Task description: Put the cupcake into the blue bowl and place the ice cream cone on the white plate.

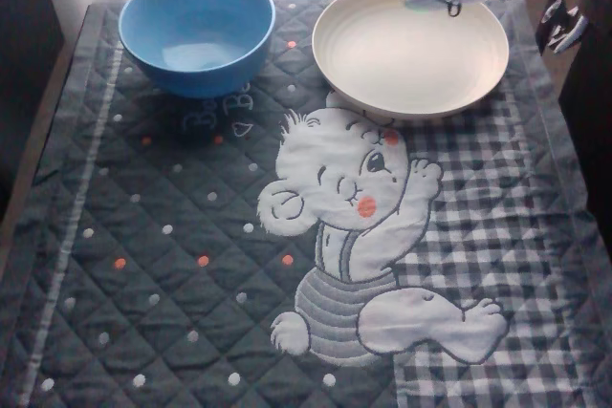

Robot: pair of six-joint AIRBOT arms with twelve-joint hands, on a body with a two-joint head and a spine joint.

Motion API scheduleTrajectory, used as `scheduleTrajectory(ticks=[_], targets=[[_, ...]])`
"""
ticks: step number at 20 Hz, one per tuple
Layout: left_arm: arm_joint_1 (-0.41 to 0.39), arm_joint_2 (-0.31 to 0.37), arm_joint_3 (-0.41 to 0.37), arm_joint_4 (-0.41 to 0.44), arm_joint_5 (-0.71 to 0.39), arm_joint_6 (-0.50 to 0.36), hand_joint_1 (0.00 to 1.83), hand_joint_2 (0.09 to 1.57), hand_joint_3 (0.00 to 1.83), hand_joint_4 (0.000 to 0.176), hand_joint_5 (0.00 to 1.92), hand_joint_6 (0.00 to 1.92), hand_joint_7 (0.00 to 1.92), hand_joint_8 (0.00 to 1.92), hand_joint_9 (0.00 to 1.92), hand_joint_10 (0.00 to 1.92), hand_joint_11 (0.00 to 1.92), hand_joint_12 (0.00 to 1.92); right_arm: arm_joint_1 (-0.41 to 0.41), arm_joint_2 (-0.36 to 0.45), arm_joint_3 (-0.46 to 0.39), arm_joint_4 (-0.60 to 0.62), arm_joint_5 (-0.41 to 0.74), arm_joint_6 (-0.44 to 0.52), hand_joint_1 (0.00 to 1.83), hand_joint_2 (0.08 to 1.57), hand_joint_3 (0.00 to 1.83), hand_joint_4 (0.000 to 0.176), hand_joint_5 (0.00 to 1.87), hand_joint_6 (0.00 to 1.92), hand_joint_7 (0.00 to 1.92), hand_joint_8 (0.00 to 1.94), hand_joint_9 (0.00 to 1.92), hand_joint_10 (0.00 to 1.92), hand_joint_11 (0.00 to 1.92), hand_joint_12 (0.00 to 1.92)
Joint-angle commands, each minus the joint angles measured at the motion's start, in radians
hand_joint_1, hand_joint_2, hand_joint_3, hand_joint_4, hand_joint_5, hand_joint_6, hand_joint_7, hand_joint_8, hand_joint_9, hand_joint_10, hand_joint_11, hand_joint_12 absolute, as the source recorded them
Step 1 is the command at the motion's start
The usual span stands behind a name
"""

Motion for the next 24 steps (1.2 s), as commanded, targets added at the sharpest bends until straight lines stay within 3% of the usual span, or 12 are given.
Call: scheduleTrajectory(ticks=[1, 7, 8, 14, 15, 16, 17, 19, 20, 21, 22, 24], targets=[[-0.016, -0.013, 0.014, -0.019, -0.063, -0.002, 1.39, 1.07, 0.0, 0.0, 1.01, 0.89, 1.08, 0.77, 0.97, 1.08, 0.49, 1.3, 0.018, 0.002, 0.015, 0.02, 0.082, 0.002, 1.29, 1.06, 0.0, 0.0, 0.98, 0.82, 1.27, 0.65, 1.62, 0.02, 1.35, 0.81], [0.019, -0.095, 0.094, -0.017, -0.005, -0.038, 1.39, 1.06, 0.0, 0.0, 1.0, 0.91, 1.07, 0.71, 1.12, 0.91, 0.93, 0.95, 0.018, -0.003, 0.046, 0.037, 0.039, 0.002, 1.29, 1.04, 0.0, 0.0, 1.01, 0.79, 1.33, 0.53, 1.63, 0.02, 1.38, 0.78], [0.024, -0.103, 0.099, -0.011, 0.004, -0.039, 1.39, 1.07, 0.0, 0.0, 0.99, 0.94, 1.05, 0.75, 1.03, 1.04, 0.65, 1.15, 0.018, -0.004, 0.048, 0.037, 0.035, 0.002, 1.29, 1.04, 0.0, 0.0, 1.01, 0.79, 1.33, 0.52, 1.62, 0.01, 1.37, 0.78], [0.048, -0.12, 0.108, -0.004, 0.013, -0.041, 1.39, 1.07, 0.0, 0.0, 0.96, 0.93, 1.0, 0.86, 1.12, 0.91, 0.88, 1.0, 0.018, -0.009, 0.049, 0.037, 0.032, 0.002, 1.29, 1.05, 0.0, 0.0, 0.99, 0.84, 1.3, 0.56, 1.56, 0.0, 1.35, 0.78], [0.049, -0.121, 0.108, -0.002, 0.012, -0.041, 1.38, 1.1, 0.0, 0.0, 0.88, 1.0, 0.96, 1.0, 1.03, 1.04, 0.79, 1.02, 0.018, -0.01, 0.048, 0.037, 0.032, 0.002, 1.29, 1.04, 0.0, 0.0, 1.04, 0.72, 1.26, 0.69, 1.54, 0.0, 1.24, 1.0], [0.05, -0.12, 0.107, -0.001, 0.009, -0.042, 1.29, 1.02, 0.0, 0.0, 0.73, 0.38, 0.66, 0.37, 0.64, 0.44, 0.46, 0.88, 0.018, -0.011, 0.048, 0.037, 0.032, 0.002, 1.1, 1.0, 0.0, 0.0, 0.88, 0.25, 1.08, 0.3, 1.31, 0.0, 0.98, 1.08], [0.051, -0.12, 0.106, 0.001, 0.006, -0.042, 1.23, 0.96, 0.0, 0.0, 0.65, 0.11, 0.54, 0.11, 0.5, 0.14, 0.27, 0.8, 0.018, -0.011, 0.045, 0.037, 0.032, 0.002, 1.0, 0.92, 0.0, 0.0, 0.76, 0.06, 0.95, 0.09, 0.97, 0.0, 0.56, 1.07], [0.052, -0.117, 0.103, 0.002, 0.004, -0.044, 1.05, 0.87, 0.0, 0.015, 0.38, 0.01, 0.25, 0.01, 0.19, 0.01, 0.01, 0.55, 0.018, -0.01, 0.039, 0.037, 0.032, 0.002, 0.86, 0.81, 0.0, 0.007, 0.43, 0.0, 0.53, 0.0, 0.61, 0.0, 0.27, 0.98], [0.053, -0.116, 0.102, 0.002, 0.004, -0.045, 1.0, 0.85, 0.0, 0.041, 0.32, 0.0, 0.2, 0.0, 0.15, 0.0, 0.0, 0.57, 0.018, -0.01, 0.038, 0.036, 0.032, 0.002, 0.85, 0.81, 0.0, 0.052, 0.37, 0.0, 0.45, 0.0, 0.51, 0.0, 0.15, 1.05], [0.053, -0.113, 0.099, 0.003, 0.003, -0.046, 0.98, 0.85, 0.0, 0.05, 0.3, 0.0, 0.2, 0.0, 0.15, 0.0, 0.0, 0.61, 0.018, -0.009, 0.037, 0.036, 0.032, 0.002, 0.82, 0.81, 0.0, 0.076, 0.35, 0.0, 0.41, 0.0, 0.46, 0.0, 0.07, 1.14], [0.054, -0.112, 0.098, 0.004, 0.003, -0.047, 0.97, 0.83, 0.0, 0.065, 0.28, 0.0, 0.2, 0.0, 0.18, 0.0, 0.0, 0.72, 0.018, -0.009, 0.036, 0.036, 0.032, 0.002, 0.81, 0.81, 0.0, 0.075, 0.33, 0.0, 0.39, 0.0, 0.43, 0.0, 0.01, 1.14], [0.055, -0.111, 0.096, 0.004, 0.0, -0.049, 0.95, 0.82, 0.0, 0.066, 0.27, 0.0, 0.21, 0.0, 0.2, 0.01, 0.0, 0.72, 0.018, -0.009, 0.033, 0.036, 0.032, 0.002, 0.84, 0.82, 0.0, 0.058, 0.31, 0.0, 0.37, 0.0, 0.41, 0.0, 0.06, 1.1]])
